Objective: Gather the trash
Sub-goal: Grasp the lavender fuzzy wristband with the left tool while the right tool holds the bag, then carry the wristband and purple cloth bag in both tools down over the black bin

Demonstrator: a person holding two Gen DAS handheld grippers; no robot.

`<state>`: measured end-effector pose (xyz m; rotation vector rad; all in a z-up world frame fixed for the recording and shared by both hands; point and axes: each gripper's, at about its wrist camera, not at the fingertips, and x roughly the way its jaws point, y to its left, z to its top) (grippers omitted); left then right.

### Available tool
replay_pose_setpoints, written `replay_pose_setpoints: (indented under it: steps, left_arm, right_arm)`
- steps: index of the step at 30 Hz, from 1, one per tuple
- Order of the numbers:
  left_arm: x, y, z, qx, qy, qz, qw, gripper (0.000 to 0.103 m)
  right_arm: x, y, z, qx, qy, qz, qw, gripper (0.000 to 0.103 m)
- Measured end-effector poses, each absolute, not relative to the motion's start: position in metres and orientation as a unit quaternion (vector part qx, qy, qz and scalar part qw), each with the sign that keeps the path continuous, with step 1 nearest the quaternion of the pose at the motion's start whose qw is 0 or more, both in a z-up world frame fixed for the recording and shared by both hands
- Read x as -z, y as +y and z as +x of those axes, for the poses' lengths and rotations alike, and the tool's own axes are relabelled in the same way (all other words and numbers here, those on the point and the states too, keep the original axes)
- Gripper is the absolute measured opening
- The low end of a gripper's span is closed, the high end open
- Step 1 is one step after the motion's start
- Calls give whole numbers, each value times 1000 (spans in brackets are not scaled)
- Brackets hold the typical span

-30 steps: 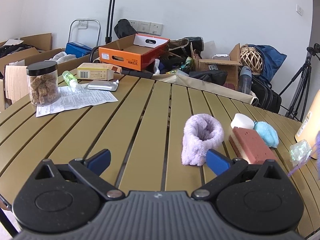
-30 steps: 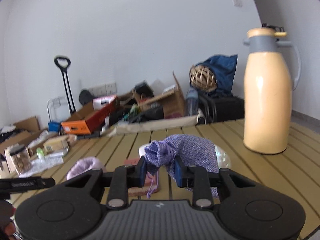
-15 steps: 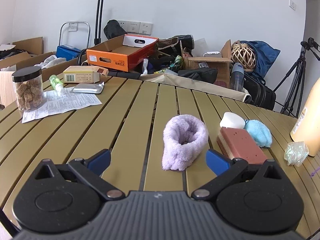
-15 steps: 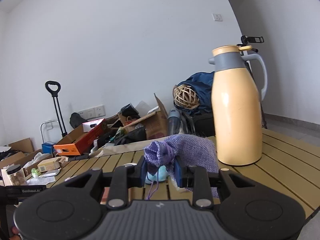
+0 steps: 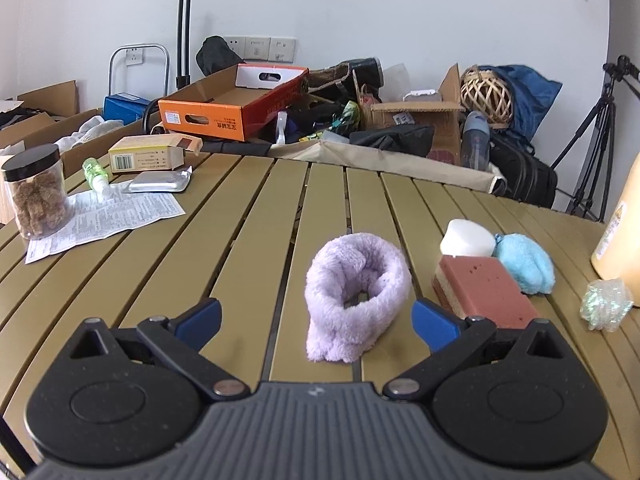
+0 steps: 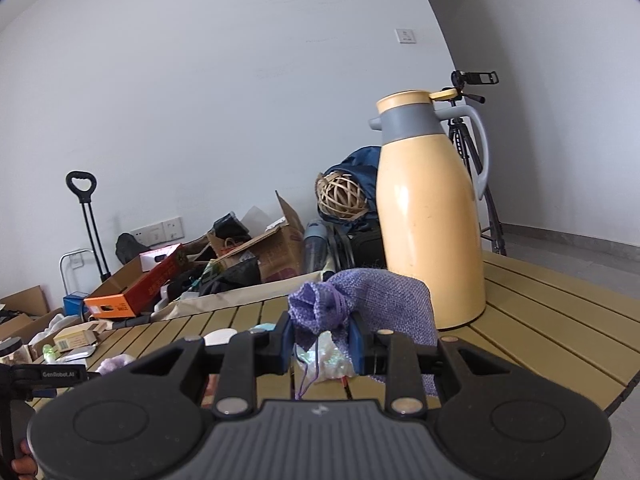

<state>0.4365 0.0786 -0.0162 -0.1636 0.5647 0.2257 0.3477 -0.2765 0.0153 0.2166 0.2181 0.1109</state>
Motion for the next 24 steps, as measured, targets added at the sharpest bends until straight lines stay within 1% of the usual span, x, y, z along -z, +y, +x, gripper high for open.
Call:
replay_pose_setpoints:
  steps: [8,9,10,11,13,14,15,16,19,24]
  left_arm:
    - [33,68,471,-104,304,-60,945,102]
    - [35,68,474,-102,307,-59,944,99]
    - [37,67,476,-101,308,-59,944,92]
    - [39,67,479,-99,311,-59,943,87]
    - [41,67,483,-91,318,-62,942,66]
    - [42,67,483,-84,318,-65,942,60]
    - [41,67,483,-78,314,-68,944,45]
    - [41,67,482,-77,310,-66,945,33]
    - [40,65,478,-75,303,-63,948,29]
    - [34,63,469,-77,293,-62,951,28]
  right_arm:
    - [-9,-277,353,-51,116,102,987,27]
    - [-9,-276,353,-51,116,101,987,27]
    - [-9,-277,354,-51,117,100,987,27]
    - [-9,-276,355,-51,118,99,987,27]
    - [-8,-275,357,-53,120,97,987,27]
    - [-8,-274,358,-54,121,95,987,27]
    - [-8,-272,358,-55,122,93,987,27]
    - [-7,-271,358,-56,122,91,987,27]
    - [-7,-270,358,-58,122,87,987,27]
    - [-9,-266,356,-66,119,78,988,27]
